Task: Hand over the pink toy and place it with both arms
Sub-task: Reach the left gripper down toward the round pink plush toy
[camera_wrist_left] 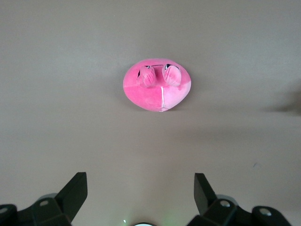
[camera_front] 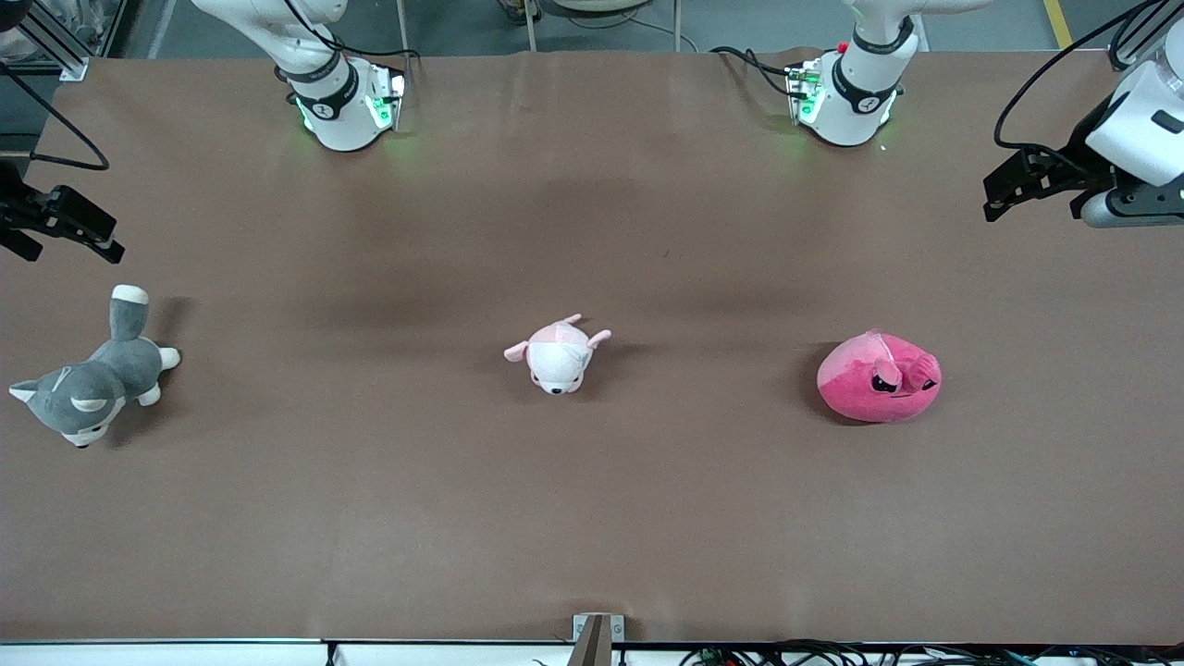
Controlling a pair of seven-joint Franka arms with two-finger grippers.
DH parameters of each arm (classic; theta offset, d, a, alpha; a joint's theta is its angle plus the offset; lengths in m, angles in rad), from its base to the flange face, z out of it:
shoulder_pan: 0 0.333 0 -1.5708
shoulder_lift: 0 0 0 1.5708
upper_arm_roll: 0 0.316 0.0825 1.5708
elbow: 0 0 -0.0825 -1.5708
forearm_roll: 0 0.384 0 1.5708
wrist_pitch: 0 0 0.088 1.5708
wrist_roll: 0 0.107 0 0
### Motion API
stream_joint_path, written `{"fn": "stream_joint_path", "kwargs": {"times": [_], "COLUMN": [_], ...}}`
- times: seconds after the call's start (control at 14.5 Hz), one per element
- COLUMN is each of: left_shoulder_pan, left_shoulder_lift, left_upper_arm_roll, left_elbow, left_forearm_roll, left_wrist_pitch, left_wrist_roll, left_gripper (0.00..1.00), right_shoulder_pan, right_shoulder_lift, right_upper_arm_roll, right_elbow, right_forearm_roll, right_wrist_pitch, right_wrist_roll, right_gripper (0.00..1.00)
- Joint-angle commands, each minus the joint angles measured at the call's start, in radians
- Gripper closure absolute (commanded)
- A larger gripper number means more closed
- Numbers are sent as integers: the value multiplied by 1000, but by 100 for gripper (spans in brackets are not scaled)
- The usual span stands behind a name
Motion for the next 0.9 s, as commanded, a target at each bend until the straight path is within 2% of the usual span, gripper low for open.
{"fn": "stream_joint_path", "kwargs": {"times": [0.0,0.21,0.48,0.83], "left_shoulder_pan": [7,7,10,53], "left_shoulder_lift": [5,23,132,288], "left_upper_arm_roll": [-2,0,6,9], "left_elbow": [21,35,96,82], "left_forearm_roll": [9,12,6,2], "left_wrist_pitch": [-20,-19,7,225], "left_wrist_roll": [21,20,20,0], "left_gripper": [0,0,0,0], "right_shoulder_pan": [-17,-19,-17,-16], "right_shoulder_lift": [-17,-17,-17,-15], "right_upper_arm_roll": [13,11,11,11], "right_elbow": [-13,-13,-13,-13], "right_forearm_roll": [-21,-22,-22,-21], "right_wrist_pitch": [5,7,5,5], "right_wrist_roll": [-1,-1,-1,-1], "right_gripper": [0,0,0,0]}}
